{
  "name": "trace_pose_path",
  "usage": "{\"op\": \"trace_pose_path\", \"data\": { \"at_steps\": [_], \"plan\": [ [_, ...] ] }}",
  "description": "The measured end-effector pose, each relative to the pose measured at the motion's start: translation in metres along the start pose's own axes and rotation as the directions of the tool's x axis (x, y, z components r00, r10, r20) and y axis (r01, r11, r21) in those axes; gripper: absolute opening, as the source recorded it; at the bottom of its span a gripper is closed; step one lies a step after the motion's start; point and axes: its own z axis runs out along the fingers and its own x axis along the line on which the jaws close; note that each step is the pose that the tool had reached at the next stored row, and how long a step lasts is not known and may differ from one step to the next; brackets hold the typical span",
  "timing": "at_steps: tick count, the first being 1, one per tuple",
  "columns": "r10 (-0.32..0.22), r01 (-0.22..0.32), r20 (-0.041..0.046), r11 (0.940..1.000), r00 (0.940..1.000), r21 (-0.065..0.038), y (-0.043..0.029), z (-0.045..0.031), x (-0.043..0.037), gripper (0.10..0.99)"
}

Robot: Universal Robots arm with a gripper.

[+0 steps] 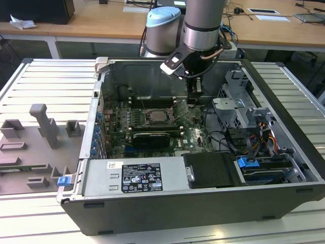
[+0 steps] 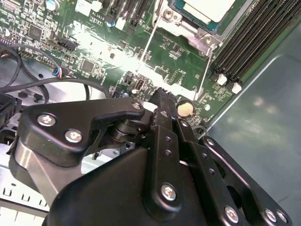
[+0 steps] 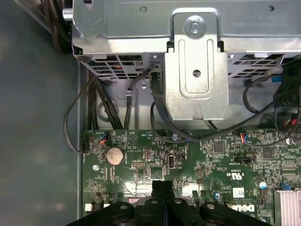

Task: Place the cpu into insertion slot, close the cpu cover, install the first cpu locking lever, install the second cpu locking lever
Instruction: 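Close the cpu cover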

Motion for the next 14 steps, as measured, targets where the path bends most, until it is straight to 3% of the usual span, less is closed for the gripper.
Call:
{"op": "trace_pose_path", "data": {
  "at_steps": [10,14],
  "plan": [
    [-0.001,0.001,-0.0003,1.0,1.0,0.0,0.0065,0.0046,0.0001,0.106],
    [-0.003,0.003,-0.0002,1.0,1.0,0.0,0.0071,0.0105,0.0,0.106]
  ]
}}
